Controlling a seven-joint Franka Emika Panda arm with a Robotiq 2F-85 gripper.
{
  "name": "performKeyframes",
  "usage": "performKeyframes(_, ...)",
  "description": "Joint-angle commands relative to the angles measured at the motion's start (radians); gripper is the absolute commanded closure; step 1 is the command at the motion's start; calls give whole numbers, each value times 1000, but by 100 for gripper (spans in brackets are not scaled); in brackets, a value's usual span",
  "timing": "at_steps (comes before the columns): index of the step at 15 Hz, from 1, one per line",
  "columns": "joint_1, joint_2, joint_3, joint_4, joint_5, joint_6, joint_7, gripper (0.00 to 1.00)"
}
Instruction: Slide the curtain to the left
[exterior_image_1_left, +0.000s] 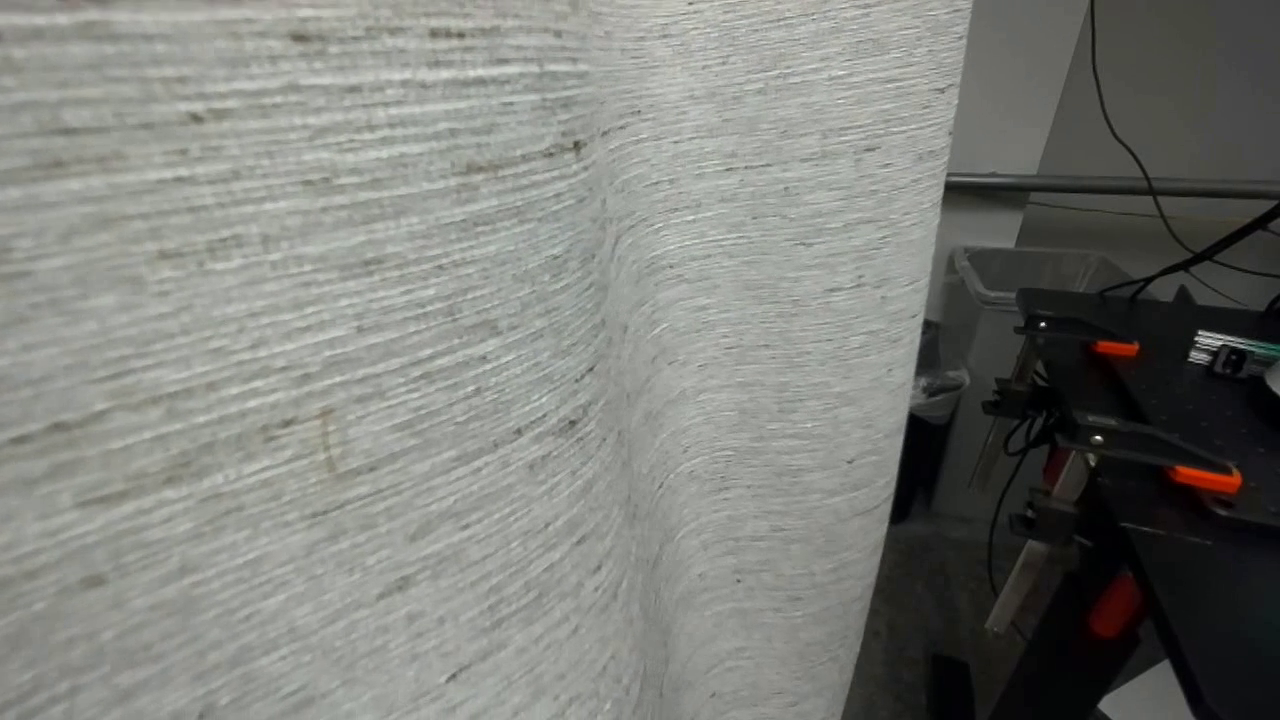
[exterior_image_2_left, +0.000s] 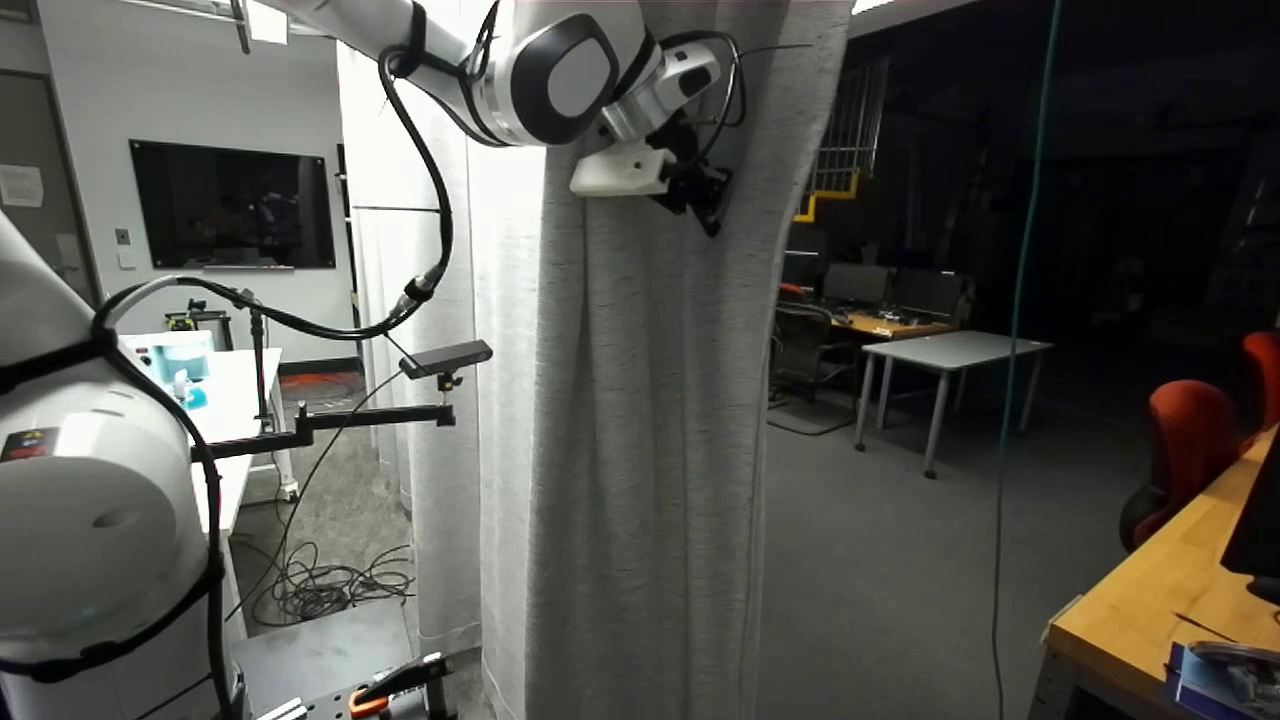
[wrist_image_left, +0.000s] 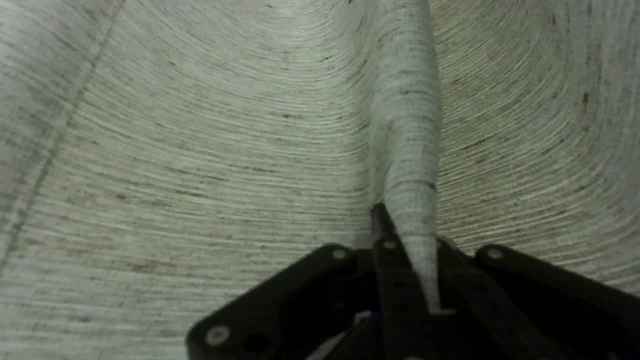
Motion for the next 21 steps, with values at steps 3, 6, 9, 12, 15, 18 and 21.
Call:
performKeyframes(3,125,35,49,-52,90,-11,6,100)
performKeyframes(6,203,59,71,-46,145,13,-15,100)
performKeyframes(9,269,69,87,-27,190,26,-32,100)
performKeyframes(12,325,80,104,-7,218,45,-43,100)
performKeyframes(15,376,103,121,5,244,48,-59,100)
performKeyframes(18,429,174,157,36,284,61,-86,100)
performKeyframes(21,490,211,151,80,309,68,-114,100)
